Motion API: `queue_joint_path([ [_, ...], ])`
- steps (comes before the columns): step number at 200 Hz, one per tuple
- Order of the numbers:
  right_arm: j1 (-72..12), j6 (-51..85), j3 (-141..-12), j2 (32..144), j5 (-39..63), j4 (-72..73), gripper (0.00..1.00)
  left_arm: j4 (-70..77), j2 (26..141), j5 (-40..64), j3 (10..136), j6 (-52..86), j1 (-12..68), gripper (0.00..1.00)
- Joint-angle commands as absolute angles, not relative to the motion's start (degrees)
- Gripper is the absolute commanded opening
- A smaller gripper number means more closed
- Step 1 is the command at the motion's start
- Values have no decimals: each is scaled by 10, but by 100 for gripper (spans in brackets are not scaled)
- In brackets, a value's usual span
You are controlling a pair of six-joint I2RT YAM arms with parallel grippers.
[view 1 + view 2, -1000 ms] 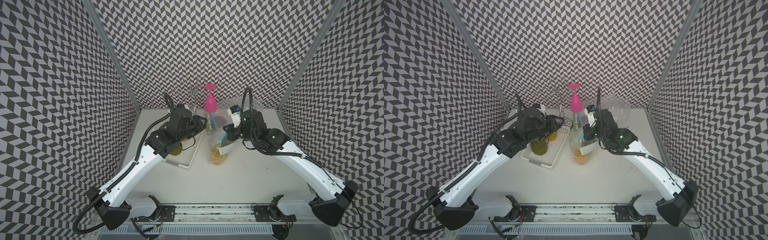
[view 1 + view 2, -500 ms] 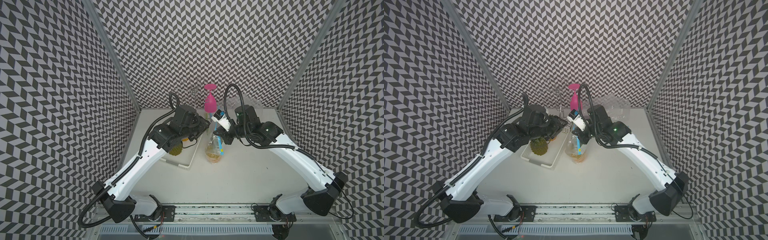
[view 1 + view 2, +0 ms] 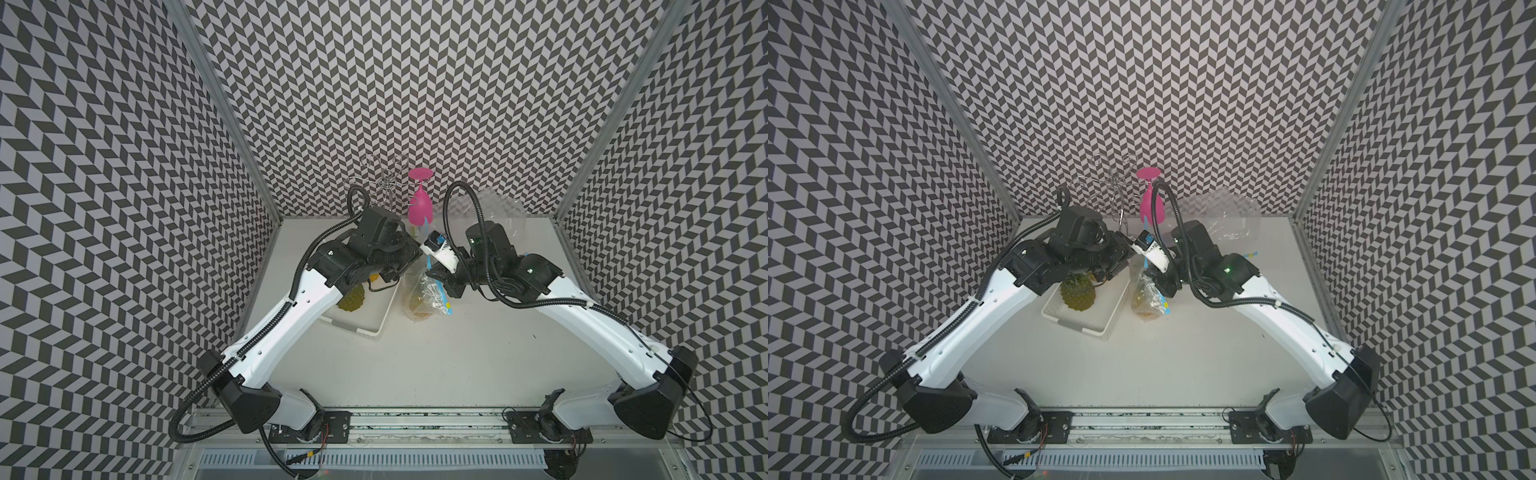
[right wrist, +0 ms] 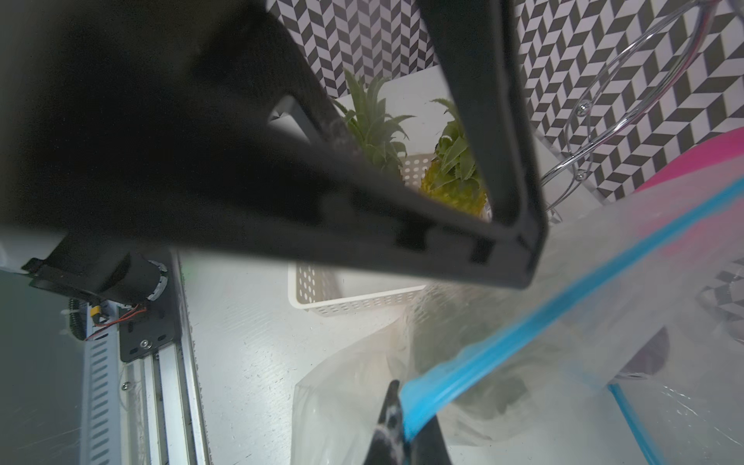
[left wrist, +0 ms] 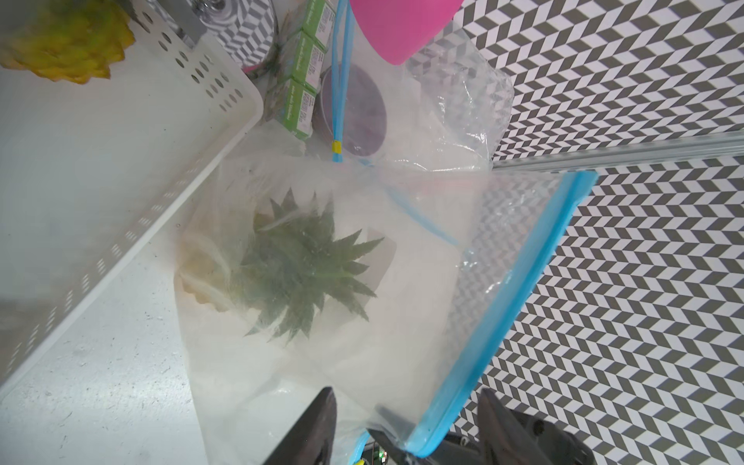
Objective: Open the zip-top bag and take out the pineapple
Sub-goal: Place the zipper food storage bag at the center of the board.
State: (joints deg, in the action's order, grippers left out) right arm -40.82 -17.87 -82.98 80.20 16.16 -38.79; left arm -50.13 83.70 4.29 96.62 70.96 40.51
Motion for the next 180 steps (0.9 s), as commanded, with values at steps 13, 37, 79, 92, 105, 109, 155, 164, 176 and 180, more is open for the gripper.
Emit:
queue_joint_path([
  [13, -420, -197, -839, 787, 159, -343, 0, -494, 866, 45, 1027, 668, 415, 59],
  [37, -423, -198, -827, 781, 170, -330, 0, -469, 883, 44, 1036, 631, 421, 59],
  [79, -424, -197, -806, 766, 167, -313, 0, -461, 912, 59, 1047, 588, 429, 60],
  [92, -424, -198, -805, 766, 168, -315, 0, -438, 912, 65, 1041, 574, 434, 61],
  [105, -424, -198, -804, 764, 168, -317, 0, -410, 913, 79, 1035, 566, 440, 62],
  [109, -424, -198, -803, 764, 168, -317, 0, -406, 914, 82, 1035, 565, 443, 62],
  [155, -423, -167, -798, 745, 144, -302, 14, -441, 951, 79, 1075, 534, 466, 64],
  [164, -422, -155, -798, 742, 139, -299, 25, -448, 950, 70, 1073, 534, 466, 63],
  [176, -421, -137, -799, 741, 140, -298, 33, -446, 944, 59, 1068, 536, 465, 63],
  [180, -420, -132, -799, 742, 143, -299, 35, -444, 942, 56, 1067, 536, 466, 62],
])
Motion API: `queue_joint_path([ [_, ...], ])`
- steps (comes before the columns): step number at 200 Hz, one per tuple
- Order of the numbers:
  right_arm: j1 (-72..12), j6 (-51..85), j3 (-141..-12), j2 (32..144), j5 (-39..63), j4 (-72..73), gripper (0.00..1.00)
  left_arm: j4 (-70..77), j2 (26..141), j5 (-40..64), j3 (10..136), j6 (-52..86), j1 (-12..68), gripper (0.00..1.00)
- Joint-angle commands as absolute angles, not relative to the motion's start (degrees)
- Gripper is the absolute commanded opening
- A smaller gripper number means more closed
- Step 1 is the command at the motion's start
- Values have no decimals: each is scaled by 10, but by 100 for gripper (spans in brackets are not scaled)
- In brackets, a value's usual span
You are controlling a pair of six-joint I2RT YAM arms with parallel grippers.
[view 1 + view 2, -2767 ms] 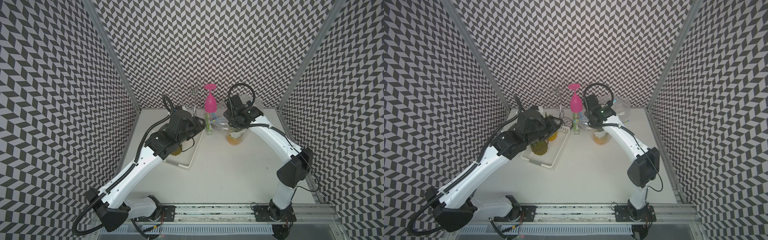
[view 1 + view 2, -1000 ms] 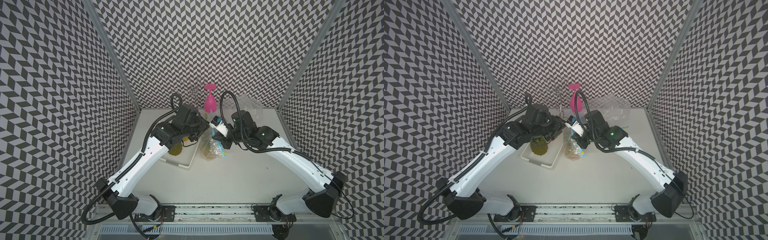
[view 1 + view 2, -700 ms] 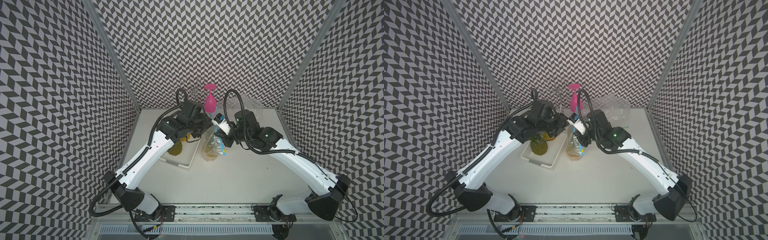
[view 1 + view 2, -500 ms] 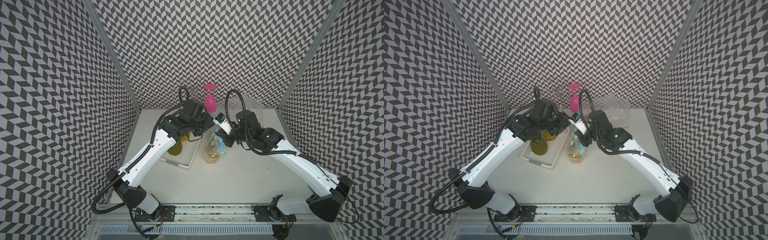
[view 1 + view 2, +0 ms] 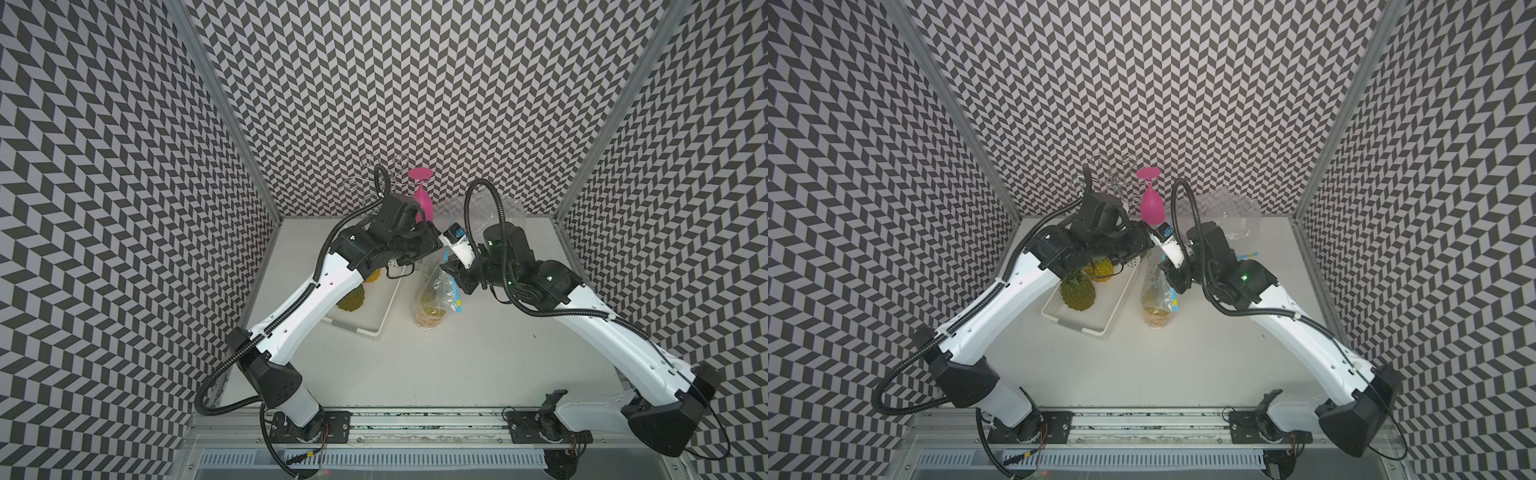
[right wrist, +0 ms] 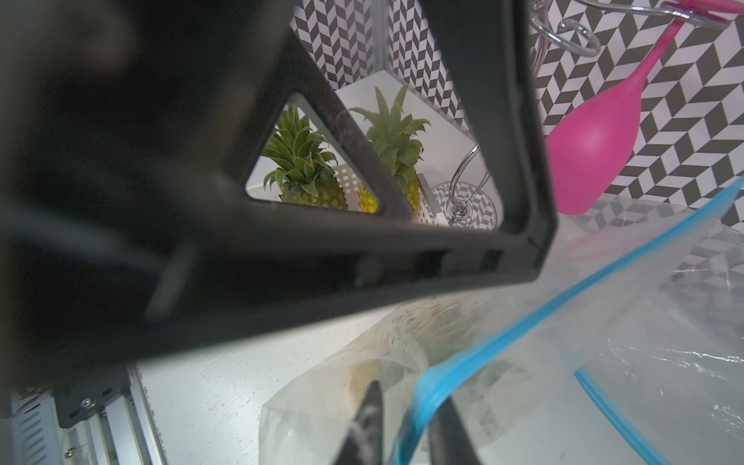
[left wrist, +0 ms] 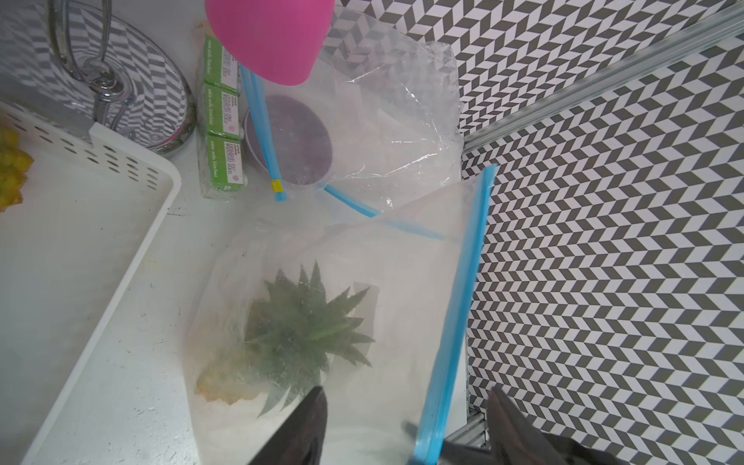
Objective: Open the zip-top bag and take out the pineapple
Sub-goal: Place the zipper food storage bag at the center of the board.
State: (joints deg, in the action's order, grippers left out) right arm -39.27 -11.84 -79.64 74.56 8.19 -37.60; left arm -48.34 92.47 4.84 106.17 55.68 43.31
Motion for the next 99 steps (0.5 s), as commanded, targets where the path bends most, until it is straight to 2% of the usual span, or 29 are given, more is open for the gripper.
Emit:
queue_joint_path([
  [1, -420, -130, -800, 742, 143, -300, 35, -443, 942, 56, 1067, 536, 466, 62],
  [28, -418, -87, -800, 748, 150, -311, 36, -437, 939, 54, 1071, 541, 465, 61],
  [62, -417, -15, -790, 720, 147, -306, 54, -442, 929, 52, 1066, 541, 468, 61],
  [99, -417, 79, -714, 631, 217, -287, 61, -445, 910, 48, 1043, 542, 469, 59],
])
